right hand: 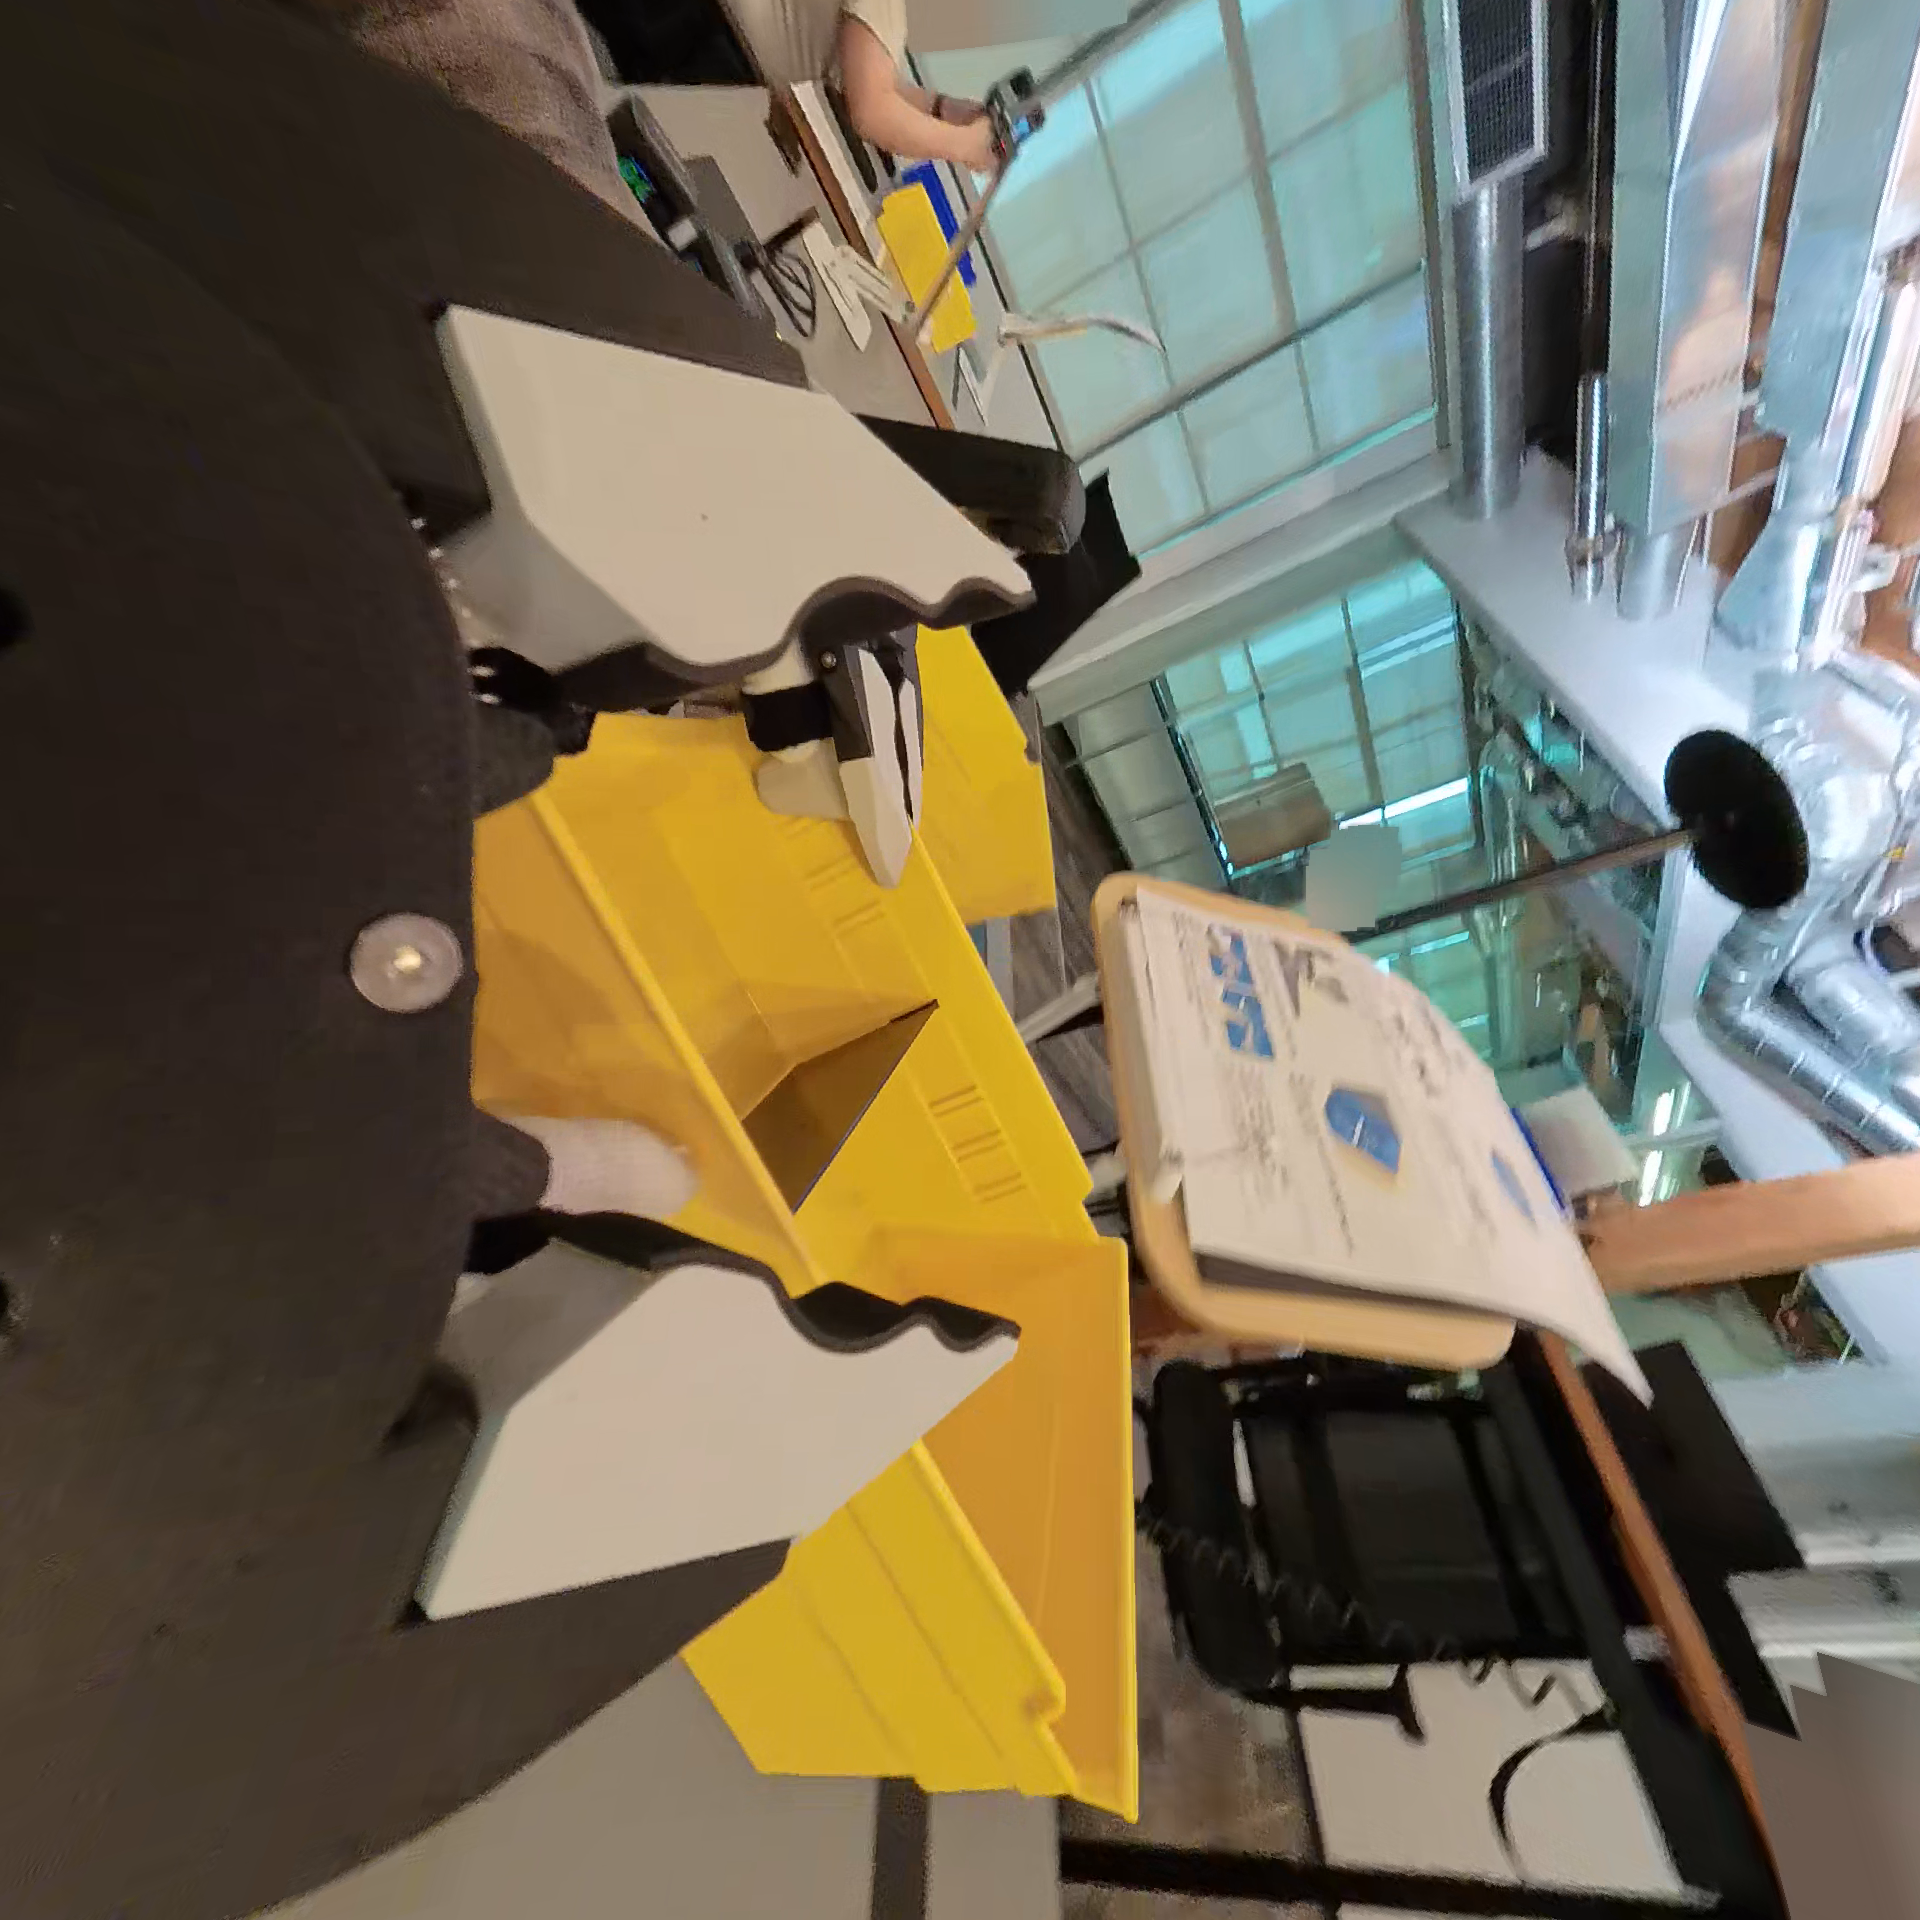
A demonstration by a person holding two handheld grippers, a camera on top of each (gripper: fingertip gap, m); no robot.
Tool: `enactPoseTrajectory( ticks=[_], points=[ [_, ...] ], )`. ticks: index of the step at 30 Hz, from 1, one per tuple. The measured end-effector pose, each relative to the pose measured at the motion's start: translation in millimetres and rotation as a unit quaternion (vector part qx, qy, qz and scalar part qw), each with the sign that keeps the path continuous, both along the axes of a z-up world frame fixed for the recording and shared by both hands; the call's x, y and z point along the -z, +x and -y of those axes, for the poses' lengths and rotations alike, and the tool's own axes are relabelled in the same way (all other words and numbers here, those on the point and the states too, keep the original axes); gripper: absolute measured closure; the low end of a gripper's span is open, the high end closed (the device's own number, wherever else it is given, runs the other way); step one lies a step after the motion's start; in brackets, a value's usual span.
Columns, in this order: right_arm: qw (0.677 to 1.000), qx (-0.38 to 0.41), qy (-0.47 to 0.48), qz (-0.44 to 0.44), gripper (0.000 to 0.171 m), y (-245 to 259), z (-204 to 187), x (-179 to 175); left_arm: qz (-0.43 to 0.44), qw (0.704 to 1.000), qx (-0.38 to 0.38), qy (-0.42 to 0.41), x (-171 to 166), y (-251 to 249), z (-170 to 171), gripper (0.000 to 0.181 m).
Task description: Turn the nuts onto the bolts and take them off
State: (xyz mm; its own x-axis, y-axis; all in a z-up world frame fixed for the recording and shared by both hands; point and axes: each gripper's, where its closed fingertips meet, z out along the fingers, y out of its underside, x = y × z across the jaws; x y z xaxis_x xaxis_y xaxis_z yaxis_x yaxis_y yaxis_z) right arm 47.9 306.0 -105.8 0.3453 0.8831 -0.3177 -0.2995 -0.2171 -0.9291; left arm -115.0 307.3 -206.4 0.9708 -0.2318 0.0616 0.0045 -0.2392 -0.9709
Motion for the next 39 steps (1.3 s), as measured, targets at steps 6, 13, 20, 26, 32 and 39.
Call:
enactPoseTrajectory(
  ticks=[6,13,20,26,32,39],
  points=[
    [0.998,0.020,0.004,0.054,0.047,26.3,-60.7,38.4,-0.006,0.999,0.046,-0.029,27.6,51.6,-50.0,0.150],
    [0.991,0.045,-0.021,0.125,0.053,59.5,-155.7,56.0,0.079,0.990,0.117,-0.014,17.0,123.8,-82.5,0.094],
    [0.978,0.082,-0.041,0.185,0.059,84.9,-254.4,72.8,0.129,0.985,0.113,-0.004,13.6,168.4,-131.2,0.072],
    [0.977,0.070,-0.038,0.198,0.064,88.8,-291.3,76.2,0.143,0.985,0.102,0.001,13.1,174.2,-162.5,0.072],
    [0.959,0.196,0.085,0.188,0.061,124.4,-282.1,2.0,0.120,0.988,0.063,0.079,-42.2,120.8,-121.7,0.071],
    [0.931,0.136,0.309,0.141,0.076,22.5,-152.8,-127.6,-0.100,0.966,-0.169,0.169,-122.8,-106.9,10.5,0.097]
  ],
)
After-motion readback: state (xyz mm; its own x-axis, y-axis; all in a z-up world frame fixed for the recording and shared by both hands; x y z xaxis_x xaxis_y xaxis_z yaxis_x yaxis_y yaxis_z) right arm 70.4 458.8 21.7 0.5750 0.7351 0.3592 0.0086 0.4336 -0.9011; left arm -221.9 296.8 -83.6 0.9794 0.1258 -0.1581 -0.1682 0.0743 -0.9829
